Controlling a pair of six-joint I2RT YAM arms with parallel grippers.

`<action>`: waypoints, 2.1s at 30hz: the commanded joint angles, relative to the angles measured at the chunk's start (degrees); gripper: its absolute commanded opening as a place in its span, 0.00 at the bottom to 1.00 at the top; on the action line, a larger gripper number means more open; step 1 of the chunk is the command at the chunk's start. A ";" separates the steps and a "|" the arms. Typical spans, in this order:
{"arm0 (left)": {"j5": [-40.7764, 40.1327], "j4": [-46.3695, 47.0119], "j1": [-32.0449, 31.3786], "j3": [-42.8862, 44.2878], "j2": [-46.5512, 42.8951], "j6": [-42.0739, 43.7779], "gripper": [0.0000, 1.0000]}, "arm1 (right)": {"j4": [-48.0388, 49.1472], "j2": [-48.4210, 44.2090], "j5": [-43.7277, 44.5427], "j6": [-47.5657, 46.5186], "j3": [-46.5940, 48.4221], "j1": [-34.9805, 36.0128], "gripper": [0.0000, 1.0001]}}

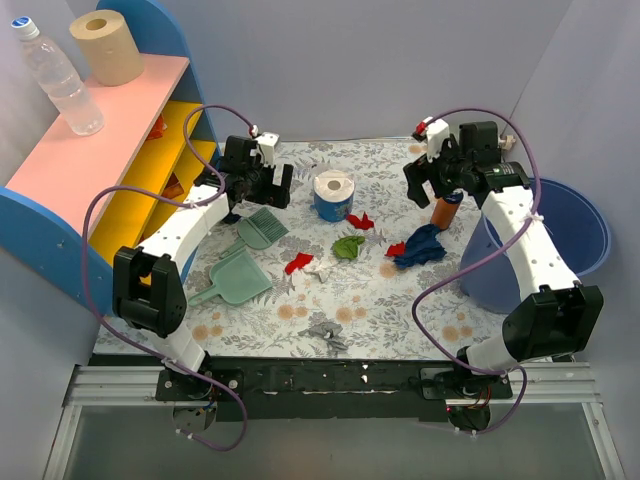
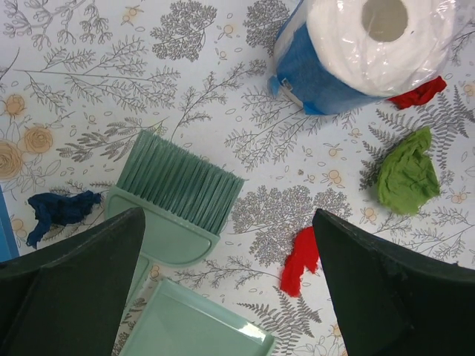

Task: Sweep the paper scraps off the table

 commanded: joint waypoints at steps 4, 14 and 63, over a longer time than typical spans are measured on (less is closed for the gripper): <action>4.07 -1.81 -0.27 1.22 -4.29 3.67 0.98 | 1.77 -1.35 -5.19 -5.16 -3.10 3.79 0.95; 2.69 -18.51 -0.27 0.43 -6.49 18.28 0.88 | 1.15 -3.28 -3.87 -8.33 -7.22 10.83 0.93; -13.41 -18.17 2.63 2.97 16.45 23.03 0.44 | 6.34 -6.80 -1.14 -3.67 -14.97 15.75 0.93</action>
